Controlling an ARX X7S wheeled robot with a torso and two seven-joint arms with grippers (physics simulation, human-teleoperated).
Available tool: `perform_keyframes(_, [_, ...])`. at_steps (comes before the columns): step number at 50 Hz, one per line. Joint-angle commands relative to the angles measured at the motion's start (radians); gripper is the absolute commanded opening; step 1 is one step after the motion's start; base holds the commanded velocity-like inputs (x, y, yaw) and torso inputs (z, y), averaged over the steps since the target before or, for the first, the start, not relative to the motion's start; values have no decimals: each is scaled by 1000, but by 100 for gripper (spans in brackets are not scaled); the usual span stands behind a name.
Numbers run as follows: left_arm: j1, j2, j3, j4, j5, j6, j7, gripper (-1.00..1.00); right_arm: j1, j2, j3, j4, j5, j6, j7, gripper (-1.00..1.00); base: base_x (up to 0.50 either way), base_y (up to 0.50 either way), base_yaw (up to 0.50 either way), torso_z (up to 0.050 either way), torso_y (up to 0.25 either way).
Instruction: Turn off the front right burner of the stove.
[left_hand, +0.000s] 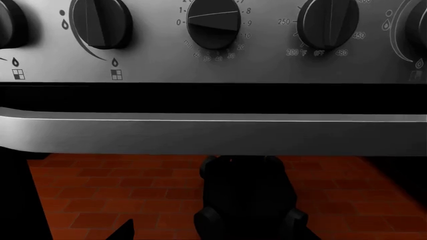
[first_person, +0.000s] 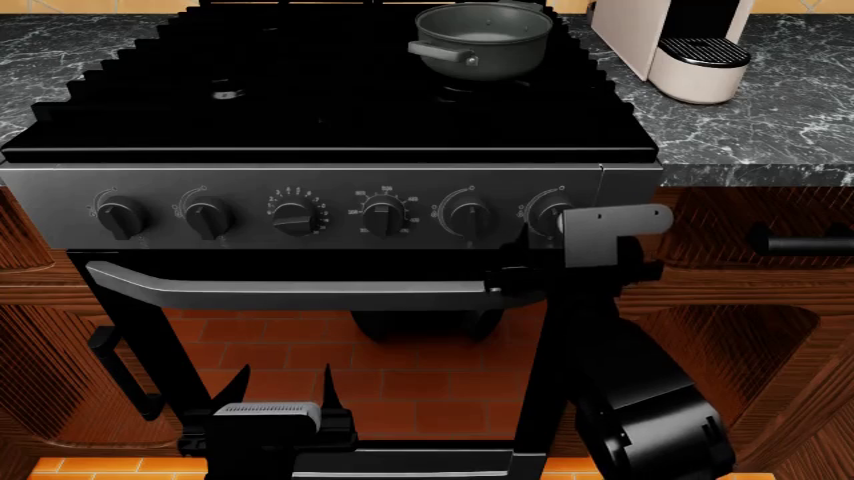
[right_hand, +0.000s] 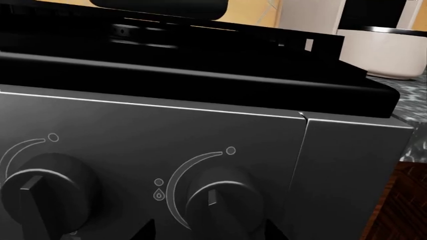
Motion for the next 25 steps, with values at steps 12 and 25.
perform_keyframes(12, [-2,-8,10,1,-6,-1,-10,100,8,5,-9,21,5,-22,4,-100,0,0,0,0,0])
perform_keyframes(25, [-2,-13,14,2,-10,-1,-15,100,9,11,-18,30,7,-27,4,-100,3,0,1,0,0])
